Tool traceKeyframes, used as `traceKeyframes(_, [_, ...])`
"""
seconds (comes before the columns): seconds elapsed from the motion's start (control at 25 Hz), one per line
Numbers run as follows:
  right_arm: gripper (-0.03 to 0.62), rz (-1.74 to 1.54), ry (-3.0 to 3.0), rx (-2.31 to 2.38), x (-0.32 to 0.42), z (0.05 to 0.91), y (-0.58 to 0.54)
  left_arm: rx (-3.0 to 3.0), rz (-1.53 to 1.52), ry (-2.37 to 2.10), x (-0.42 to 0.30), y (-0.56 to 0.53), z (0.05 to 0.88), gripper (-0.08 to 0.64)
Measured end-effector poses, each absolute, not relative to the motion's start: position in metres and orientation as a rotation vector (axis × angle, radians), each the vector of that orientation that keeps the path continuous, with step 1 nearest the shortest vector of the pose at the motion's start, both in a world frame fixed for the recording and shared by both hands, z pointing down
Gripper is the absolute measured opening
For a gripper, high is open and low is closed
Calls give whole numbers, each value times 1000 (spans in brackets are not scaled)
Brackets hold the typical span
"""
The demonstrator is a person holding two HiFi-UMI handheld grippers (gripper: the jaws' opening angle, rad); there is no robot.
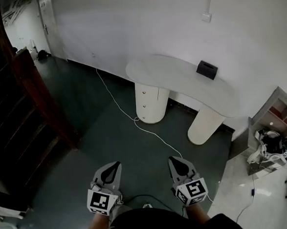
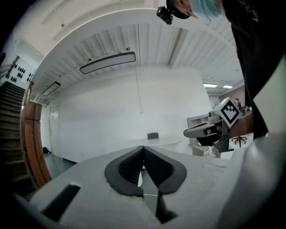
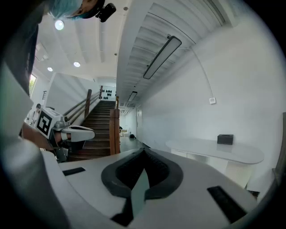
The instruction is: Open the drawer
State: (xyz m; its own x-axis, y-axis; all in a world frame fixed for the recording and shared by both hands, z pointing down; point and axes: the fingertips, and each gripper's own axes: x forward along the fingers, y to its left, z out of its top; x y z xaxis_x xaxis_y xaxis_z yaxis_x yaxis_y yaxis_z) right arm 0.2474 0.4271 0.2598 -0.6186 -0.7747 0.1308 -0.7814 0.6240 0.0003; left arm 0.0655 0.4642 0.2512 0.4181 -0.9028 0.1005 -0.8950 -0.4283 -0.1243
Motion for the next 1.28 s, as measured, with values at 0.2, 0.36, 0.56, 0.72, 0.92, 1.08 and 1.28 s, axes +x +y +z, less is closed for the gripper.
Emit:
traceKeyframes(0.2, [3, 86, -2728, 1305, 253, 259, 423, -2602, -231, 1665, 72, 461, 252, 17])
traceKeyframes(0.36, [5, 120, -2743, 1313, 262, 265, 419, -2606, -238, 1670, 80, 458, 257, 18])
traceKeyframes(0.56, [9, 182, -2758, 1318, 266, 271, 412, -2624, -202, 1656, 85, 450, 266, 43])
traceKeyframes(0.72, [183, 216, -2752, 1334, 265, 277, 398, -2674, -227, 1639, 87, 436, 276, 239])
traceKeyframes(0.92, [215, 227, -2743, 1363, 256, 278, 366, -2710, -246, 1631, 75, 406, 287, 258])
traceKeyframes(1.08, [221, 218, -2733, 1391, 239, 274, 328, -2727, -257, 1597, 57, 364, 288, 259])
traceKeyframes(1.28, [232, 216, -2695, 1487, 222, 267, 271, -2777, -295, 1529, 33, 300, 287, 259])
